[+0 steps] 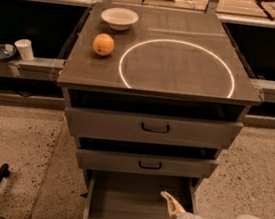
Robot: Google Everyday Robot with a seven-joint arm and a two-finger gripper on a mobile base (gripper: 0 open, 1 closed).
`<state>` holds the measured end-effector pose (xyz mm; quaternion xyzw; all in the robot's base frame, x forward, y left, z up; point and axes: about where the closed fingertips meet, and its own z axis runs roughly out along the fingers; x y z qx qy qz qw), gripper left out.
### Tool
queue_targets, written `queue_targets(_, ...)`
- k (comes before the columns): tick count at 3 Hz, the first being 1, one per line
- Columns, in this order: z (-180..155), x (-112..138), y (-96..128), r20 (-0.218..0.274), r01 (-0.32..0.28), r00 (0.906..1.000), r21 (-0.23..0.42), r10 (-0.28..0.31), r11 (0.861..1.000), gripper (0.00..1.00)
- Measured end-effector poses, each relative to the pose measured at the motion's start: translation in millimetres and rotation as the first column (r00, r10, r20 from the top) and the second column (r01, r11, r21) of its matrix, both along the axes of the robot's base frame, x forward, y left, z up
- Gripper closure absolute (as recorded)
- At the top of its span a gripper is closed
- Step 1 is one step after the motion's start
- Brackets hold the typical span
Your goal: Close bottom drawer
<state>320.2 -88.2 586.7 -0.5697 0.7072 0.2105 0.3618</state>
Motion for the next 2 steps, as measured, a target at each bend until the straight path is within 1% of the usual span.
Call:
queue_targets(1, -18, 27, 3, 0.072, -0.059, 0.9953, -0.08, 0.065, 0.995, 0.0)
queue_targets(2, -88, 56, 8, 0.066, -0.131, 0.9884, -0.091, 0.137, 0.987, 0.0)
